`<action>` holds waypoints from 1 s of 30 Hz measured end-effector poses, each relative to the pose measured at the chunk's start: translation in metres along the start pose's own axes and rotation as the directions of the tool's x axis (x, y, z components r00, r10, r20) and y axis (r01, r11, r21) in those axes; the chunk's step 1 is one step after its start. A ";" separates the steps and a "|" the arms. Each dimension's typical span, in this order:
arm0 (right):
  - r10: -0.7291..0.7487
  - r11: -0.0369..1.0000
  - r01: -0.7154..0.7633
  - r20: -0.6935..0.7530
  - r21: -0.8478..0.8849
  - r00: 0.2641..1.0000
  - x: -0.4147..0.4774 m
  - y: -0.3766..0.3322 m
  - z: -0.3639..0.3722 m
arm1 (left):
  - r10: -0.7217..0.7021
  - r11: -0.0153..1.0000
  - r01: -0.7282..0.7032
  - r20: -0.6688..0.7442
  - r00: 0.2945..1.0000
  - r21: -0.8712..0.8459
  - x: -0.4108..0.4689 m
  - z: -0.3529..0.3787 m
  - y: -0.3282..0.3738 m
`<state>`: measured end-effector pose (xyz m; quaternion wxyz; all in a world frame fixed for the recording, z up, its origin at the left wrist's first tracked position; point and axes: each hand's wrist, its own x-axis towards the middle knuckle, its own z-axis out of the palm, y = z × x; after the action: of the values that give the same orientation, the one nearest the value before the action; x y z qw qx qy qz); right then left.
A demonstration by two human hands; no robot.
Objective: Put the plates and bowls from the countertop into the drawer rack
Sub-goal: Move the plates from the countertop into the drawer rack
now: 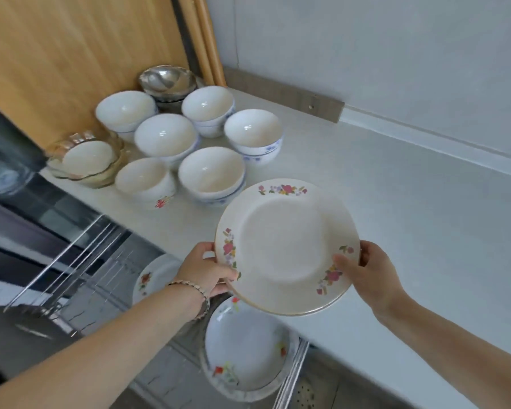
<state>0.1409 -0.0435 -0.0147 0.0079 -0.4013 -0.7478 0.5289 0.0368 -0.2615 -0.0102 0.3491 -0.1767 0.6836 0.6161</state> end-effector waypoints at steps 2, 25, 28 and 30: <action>0.002 1.000 -0.002 0.008 -0.023 1.000 -0.043 -0.003 0.029 | -0.011 1.000 0.010 0.039 0.999 0.020 -0.019 -0.043 -0.015; 0.480 0.862 -0.491 0.111 0.124 0.870 -0.166 0.055 0.301 | -0.296 0.825 0.305 -0.096 0.950 0.476 0.024 -0.287 -0.085; 0.499 0.855 -0.509 0.106 0.104 0.860 -0.133 0.062 0.323 | -0.301 0.792 0.329 -0.141 0.943 0.514 0.069 -0.289 -0.093; 0.525 0.840 -0.533 0.096 0.103 0.846 -0.112 0.064 0.338 | -0.297 0.765 0.339 -0.168 0.940 0.548 0.098 -0.290 -0.097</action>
<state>0.1072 -0.3697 -0.1681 -0.1368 -0.5737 -0.5730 0.5690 -0.0410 -0.5403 -0.1491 0.4606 -0.1995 0.8078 0.3091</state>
